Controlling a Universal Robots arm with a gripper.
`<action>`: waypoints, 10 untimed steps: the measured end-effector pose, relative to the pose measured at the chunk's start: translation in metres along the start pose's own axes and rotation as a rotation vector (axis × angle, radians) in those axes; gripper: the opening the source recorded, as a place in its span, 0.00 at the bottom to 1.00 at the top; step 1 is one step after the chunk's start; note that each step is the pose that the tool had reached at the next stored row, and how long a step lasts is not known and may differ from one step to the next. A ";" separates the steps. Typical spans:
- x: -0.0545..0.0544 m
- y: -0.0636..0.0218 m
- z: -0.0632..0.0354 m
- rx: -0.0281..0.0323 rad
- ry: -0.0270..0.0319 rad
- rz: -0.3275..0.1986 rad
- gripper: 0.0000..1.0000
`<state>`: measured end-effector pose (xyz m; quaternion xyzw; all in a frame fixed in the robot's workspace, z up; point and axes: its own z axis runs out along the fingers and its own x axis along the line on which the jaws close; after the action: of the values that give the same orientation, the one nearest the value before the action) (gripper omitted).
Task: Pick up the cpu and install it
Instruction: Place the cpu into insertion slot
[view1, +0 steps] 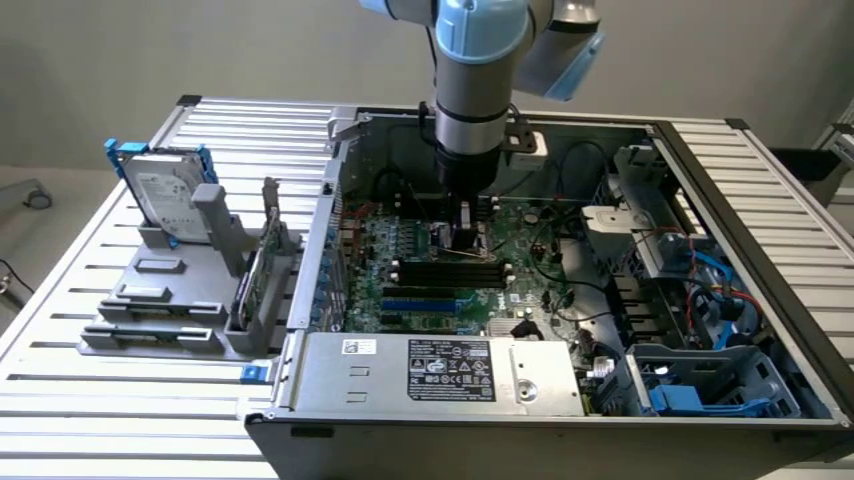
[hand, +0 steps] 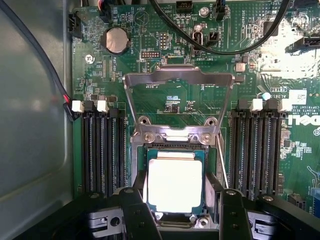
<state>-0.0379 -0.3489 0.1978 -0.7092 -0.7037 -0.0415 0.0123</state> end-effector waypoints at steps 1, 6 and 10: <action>0.000 0.0000 0.0003 -0.0003 0.0002 0.000 0.54; 0.000 0.0000 0.0010 -0.0014 0.0000 0.000 0.54; 0.000 -0.0001 0.0013 -0.0023 -0.0008 0.000 0.54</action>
<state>-0.0379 -0.3486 0.1965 -0.7091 -0.7038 -0.0420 0.0112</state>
